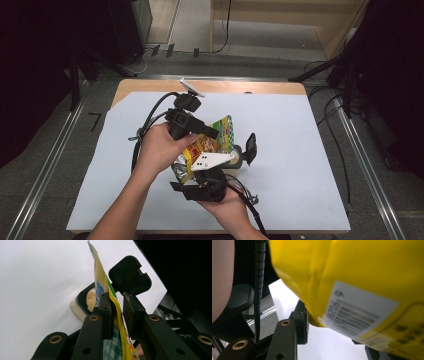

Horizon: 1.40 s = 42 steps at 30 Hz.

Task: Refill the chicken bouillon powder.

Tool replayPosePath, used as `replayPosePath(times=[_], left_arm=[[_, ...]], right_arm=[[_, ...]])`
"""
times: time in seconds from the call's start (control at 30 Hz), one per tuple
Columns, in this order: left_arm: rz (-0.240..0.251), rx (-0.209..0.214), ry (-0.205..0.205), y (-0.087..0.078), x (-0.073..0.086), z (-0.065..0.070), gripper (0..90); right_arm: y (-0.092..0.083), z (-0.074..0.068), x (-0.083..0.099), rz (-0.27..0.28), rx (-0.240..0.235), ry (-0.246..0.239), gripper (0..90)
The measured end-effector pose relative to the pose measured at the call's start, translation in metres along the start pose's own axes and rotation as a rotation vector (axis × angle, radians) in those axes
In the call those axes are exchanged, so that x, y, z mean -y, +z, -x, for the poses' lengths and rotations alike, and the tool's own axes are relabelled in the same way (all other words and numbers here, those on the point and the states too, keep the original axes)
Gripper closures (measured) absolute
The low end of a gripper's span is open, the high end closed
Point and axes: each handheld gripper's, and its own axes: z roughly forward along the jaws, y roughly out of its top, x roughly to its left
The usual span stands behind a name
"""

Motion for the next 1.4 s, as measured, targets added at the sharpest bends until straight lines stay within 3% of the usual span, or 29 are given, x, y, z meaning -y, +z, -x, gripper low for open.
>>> replayPosePath(times=[0.3, 0.57, 0.9, 1.4], left_arm=[[0.012, 0.004, 0.009, -0.004, -0.001, 0.005, 76.1], [-0.027, 0.024, -0.020, 0.003, -0.009, -0.004, 80.3], [-0.045, 0.022, -0.009, 0.005, -0.014, -0.003, 80.5], [-0.053, 0.031, -0.025, 0.005, -0.018, -0.008, 80.8]], right_arm=[[-0.003, -0.003, -0.001, 0.031, -0.009, 0.010, 61.3], [-0.003, 0.001, -0.002, 0.027, -0.011, 0.034, 61.4], [-0.003, 0.003, -0.003, 0.040, -0.019, 0.066, 61.4], [-0.002, 0.001, -0.005, 0.034, 0.013, 0.032, 60.8]])
